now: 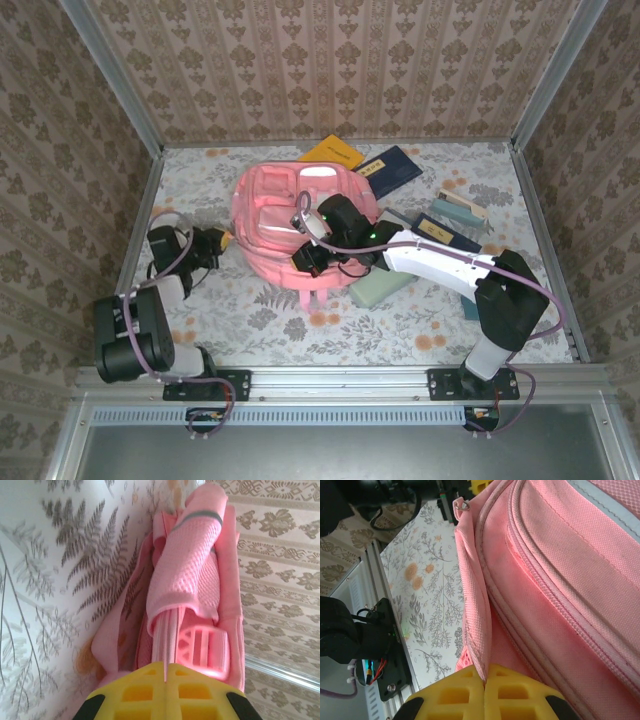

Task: Pack books, pencil case, and school supplies into a backpack

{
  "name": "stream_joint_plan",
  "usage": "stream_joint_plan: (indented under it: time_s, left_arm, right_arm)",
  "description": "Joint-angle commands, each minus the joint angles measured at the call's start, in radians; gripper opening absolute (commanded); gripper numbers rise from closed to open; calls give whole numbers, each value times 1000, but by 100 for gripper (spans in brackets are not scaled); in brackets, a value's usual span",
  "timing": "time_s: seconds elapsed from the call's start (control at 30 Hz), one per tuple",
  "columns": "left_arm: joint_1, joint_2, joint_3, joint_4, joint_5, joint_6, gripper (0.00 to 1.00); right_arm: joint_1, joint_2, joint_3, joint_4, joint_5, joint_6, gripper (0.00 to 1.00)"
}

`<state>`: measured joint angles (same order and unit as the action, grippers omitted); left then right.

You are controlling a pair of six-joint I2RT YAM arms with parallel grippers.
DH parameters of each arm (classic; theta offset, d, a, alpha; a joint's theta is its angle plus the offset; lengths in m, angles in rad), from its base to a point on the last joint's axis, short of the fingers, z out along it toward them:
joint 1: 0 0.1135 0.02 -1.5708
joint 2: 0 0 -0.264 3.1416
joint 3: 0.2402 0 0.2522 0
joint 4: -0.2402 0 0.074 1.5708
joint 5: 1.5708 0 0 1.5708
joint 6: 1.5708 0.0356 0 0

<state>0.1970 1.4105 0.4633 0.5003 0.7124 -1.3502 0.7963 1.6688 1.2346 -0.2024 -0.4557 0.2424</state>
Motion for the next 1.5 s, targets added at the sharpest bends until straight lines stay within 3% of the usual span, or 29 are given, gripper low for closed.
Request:
stream_joint_plan:
  time_s: [0.0, 0.23, 0.47, 0.63, 0.7, 0.77, 0.93, 1.03, 1.1, 1.17, 1.37, 1.47]
  left_arm:
    - [45, 86, 87, -33, -117, 99, 0]
    - [61, 268, 203, 46, -168, 91, 0]
    - [61, 324, 277, 33, -277, 85, 0]
    - [55, 327, 303, 43, -215, 115, 0]
    - [55, 302, 298, 12, -178, 165, 18]
    - [56, 262, 291, -53, -146, 230, 42]
    - [27, 84, 278, -322, -139, 450, 71]
    - [-35, -49, 315, -557, -204, 635, 73]
    - [-92, -121, 335, -665, -240, 725, 73]
    - [-165, -184, 353, -759, -281, 801, 72]
    - [-416, -251, 418, -938, -415, 970, 63]
    - [-531, -226, 456, -1006, -426, 1039, 58]
  right_arm:
    - [-2, -61, -16, -1, -6, -4, 0]
    - [-1, -89, -19, -31, -50, -38, 0]
    - [34, -104, 13, -142, -79, -130, 0]
    - [38, -103, 10, -169, -23, -155, 0]
    - [31, -100, 11, -172, -21, -180, 0]
    - [8, -99, 22, -189, -22, -202, 0]
    - [-20, -85, 54, -223, 8, -303, 2]
    - [-23, -61, 82, -253, 45, -324, 14]
    - [-25, -57, 82, -244, 72, -311, 30]
    - [-26, -68, 63, -212, 84, -282, 37]
    - [-50, -148, -46, -112, 168, -175, 41]
    - [-81, -212, -128, -58, 208, -90, 42]
